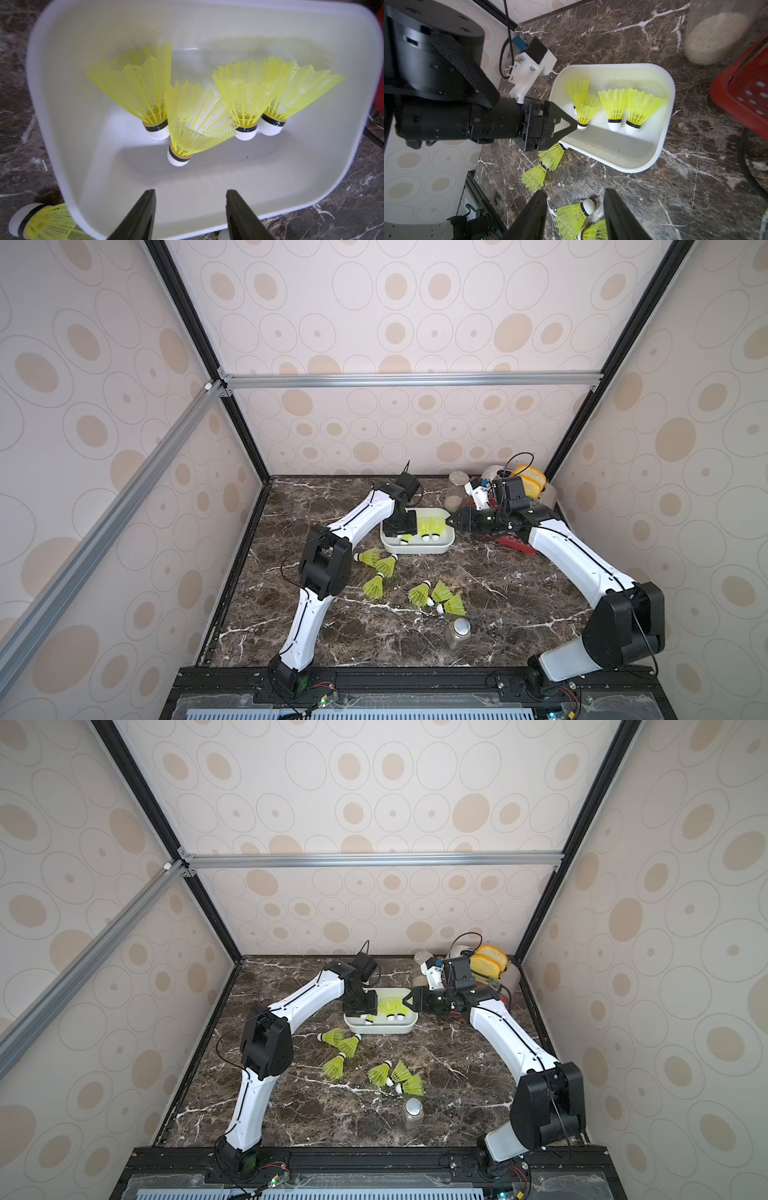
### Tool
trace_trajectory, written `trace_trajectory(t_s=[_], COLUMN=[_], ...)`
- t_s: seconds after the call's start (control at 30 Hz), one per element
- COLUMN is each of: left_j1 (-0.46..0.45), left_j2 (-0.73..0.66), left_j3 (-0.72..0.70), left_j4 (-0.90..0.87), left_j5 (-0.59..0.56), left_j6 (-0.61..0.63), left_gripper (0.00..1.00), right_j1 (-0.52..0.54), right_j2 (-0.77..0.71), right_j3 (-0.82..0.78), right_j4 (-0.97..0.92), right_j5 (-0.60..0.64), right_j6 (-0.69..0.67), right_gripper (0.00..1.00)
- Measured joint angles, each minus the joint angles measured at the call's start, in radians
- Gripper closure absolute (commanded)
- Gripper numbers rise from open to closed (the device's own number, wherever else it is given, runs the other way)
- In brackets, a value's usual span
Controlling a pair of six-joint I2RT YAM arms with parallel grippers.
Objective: Put the shuttlecocks into the storage box
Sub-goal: Pick up the shuttlecock at the center of the board.
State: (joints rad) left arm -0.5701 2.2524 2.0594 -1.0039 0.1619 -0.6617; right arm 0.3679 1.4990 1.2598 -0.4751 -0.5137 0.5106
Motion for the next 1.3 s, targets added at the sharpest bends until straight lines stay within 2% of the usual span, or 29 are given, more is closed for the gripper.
trace_trajectory(t_s=[0.27, 0.4, 0.53, 0.93, 1.3], left_j1=[0.0, 0.0, 0.0, 0.0, -0.006], left_j2=[-0.071, -0.173, -0.33, -0.772, -1.118], left_j3=[-0.036, -0.107, -0.245, -0.69, -0.961], left_j4=[0.003, 0.016, 0.061, 0.143, 0.143], left_j5=[0.001, 0.005, 0.013, 0.015, 0.052], left_j6=[-0.004, 0.005, 0.006, -0.021, -0.048], left_gripper=[0.44, 0.42, 0.42, 0.43, 0.41], right_j1=[0.029, 0.084, 0.14, 0.264, 0.267], right_j2=[-0.037, -0.056, -0.087, -0.127, -0.055], right_j3=[0.0, 0.0, -0.005, -0.032, -0.072], right_j4=[-0.045, -0.073, -0.1, -0.233, -0.255], right_j5=[0.051, 0.088, 0.118, 0.184, 0.247], right_j6=[-0.03, -0.051, -0.1, -0.428, -0.785], right_gripper=[0.51, 0.51, 0.51, 0.5, 0.44])
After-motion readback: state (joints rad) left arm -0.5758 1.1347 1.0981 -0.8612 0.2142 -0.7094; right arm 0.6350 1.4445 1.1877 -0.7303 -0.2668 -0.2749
